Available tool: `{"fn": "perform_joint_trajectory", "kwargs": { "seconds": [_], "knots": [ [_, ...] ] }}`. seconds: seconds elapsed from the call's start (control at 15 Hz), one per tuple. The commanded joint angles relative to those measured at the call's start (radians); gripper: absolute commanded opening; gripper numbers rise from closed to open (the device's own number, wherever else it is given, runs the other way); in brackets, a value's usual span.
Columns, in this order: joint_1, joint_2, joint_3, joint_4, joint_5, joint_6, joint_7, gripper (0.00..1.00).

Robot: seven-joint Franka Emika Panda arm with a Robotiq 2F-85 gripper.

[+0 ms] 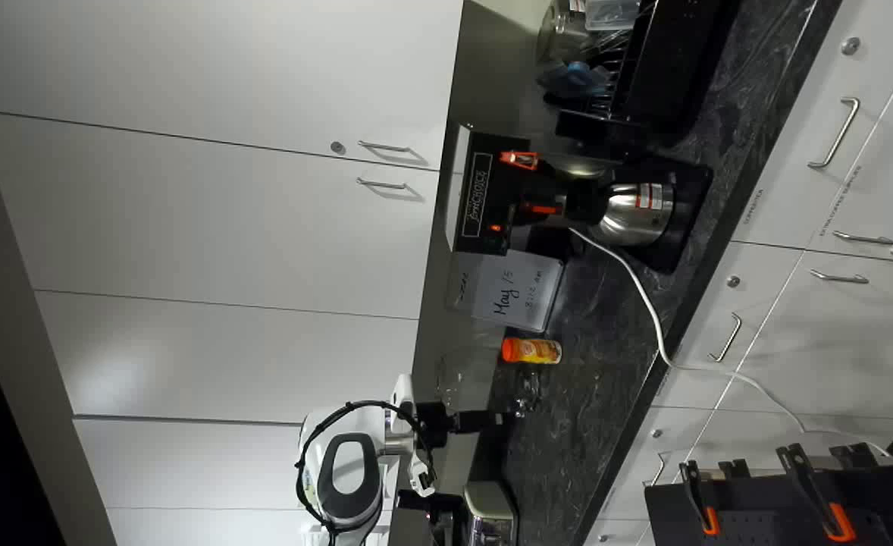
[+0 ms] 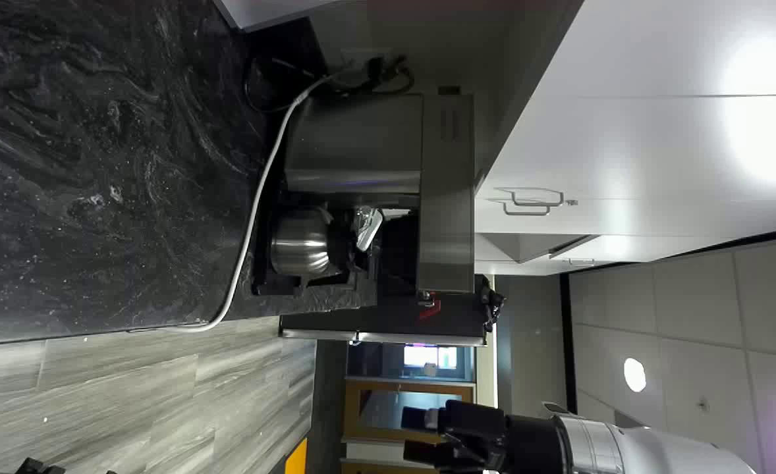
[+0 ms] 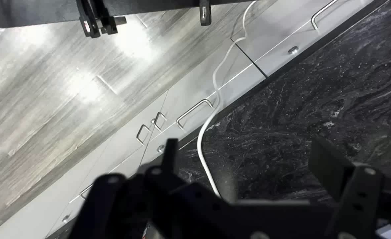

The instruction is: Open the first top kitchen cabinet on the right

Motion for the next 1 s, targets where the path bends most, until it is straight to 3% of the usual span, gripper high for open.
{"fn": "perform_joint_trajectory", "kwargs": {
  "seconds": [0.0, 0.33, 0.93],
  "knots": [
    [-0.002, 0.0, 0.001, 0.002, 0.001, -0.003, -0.002, 1.0],
    [-0.002, 0.0, 0.001, 0.002, 0.001, -0.003, -0.002, 1.0],
    [-0.118, -0.002, 0.064, 0.06, -0.189, 0.341, 0.059, 1.0]
  ]
}}
